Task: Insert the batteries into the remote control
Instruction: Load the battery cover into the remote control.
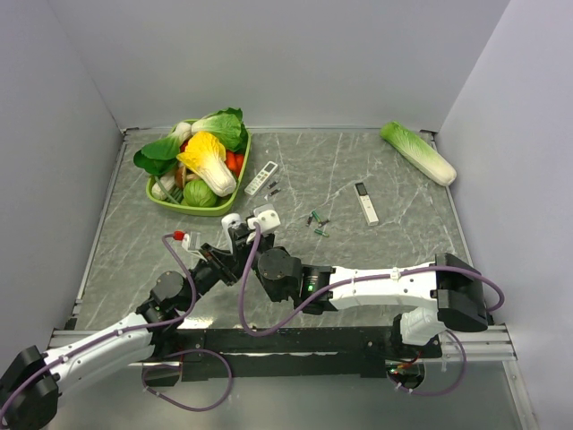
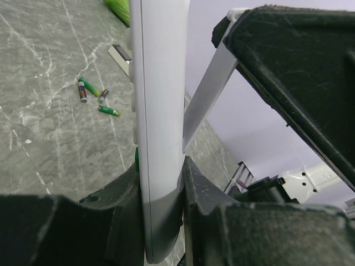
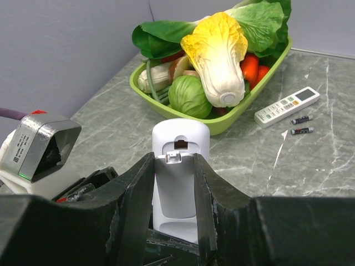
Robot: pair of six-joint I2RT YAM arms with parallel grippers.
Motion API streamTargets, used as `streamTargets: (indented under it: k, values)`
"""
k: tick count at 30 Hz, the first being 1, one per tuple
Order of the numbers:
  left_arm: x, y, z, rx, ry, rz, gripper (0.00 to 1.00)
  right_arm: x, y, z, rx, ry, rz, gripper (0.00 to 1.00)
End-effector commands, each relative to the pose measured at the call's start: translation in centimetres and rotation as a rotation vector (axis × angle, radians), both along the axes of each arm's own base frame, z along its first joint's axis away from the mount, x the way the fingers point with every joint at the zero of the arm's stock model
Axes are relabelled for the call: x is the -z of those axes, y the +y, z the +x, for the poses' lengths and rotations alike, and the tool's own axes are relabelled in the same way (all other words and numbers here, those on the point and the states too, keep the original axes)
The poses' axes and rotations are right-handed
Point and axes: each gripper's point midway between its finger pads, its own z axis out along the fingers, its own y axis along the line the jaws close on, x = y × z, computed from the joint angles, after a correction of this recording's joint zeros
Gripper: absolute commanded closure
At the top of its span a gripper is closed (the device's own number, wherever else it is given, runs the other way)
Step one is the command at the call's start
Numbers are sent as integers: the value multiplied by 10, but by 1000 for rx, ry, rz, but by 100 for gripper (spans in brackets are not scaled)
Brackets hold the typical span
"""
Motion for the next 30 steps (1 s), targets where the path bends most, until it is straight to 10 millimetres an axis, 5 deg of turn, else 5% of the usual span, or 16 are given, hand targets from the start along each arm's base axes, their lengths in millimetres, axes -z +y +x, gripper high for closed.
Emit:
streamTargets:
  k: [1, 30]
  values:
    - [-25, -1, -9, 41, -69, -103, 98, 1, 8, -1, -9, 12, 7, 61]
    - [-29, -5, -11, 65, -34, -167, 98, 6, -3, 4, 18, 44, 8, 49]
